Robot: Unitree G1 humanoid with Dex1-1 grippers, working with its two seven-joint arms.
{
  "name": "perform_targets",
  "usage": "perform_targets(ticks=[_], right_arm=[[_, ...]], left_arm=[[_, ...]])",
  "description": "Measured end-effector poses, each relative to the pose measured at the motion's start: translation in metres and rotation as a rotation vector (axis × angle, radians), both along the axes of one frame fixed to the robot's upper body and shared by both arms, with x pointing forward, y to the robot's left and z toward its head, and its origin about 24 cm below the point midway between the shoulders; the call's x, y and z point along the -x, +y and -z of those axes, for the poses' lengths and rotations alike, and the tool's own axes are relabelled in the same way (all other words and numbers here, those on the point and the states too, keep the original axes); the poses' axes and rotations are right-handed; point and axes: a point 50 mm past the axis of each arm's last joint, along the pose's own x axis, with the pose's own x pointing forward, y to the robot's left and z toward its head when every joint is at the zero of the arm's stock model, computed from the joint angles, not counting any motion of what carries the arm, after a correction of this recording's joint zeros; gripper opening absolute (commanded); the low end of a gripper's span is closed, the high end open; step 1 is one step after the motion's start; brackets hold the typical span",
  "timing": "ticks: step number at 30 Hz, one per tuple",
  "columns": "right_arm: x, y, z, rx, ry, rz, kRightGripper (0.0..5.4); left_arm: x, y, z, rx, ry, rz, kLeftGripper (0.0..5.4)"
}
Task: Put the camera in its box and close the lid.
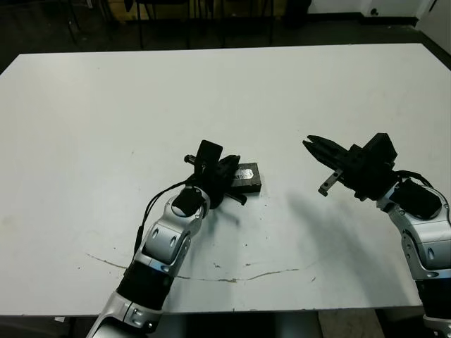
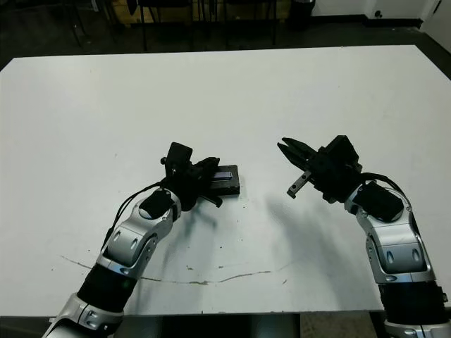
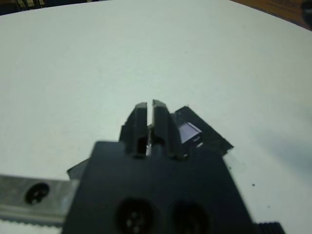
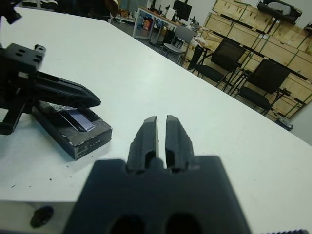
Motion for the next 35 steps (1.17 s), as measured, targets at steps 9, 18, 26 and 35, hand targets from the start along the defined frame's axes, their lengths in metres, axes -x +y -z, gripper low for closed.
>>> perform_targets(ticks=[9,18,26,35], right_arm=[[0.000,0.000,0.001,0.000,0.002,0.000,0.00],[0.002,-0.001,0.003,-0.040,0.004,0.021,0.00],[0.005,0.004,0.009,-0.221,-0.073,0.130,0.00],[0.015,0.018,0.023,-0.277,-0.031,0.315,0.00]], left_arm=[[0.004,0.007,-0.005,0.041,0.010,0.009,0.01],[0.036,0.049,-0.040,0.126,-0.296,-0.026,0.01],[0.043,0.103,-0.077,0.133,-0.681,-0.262,0.01],[0.046,0.146,-0.053,0.174,-0.630,-0.570,0.01]])
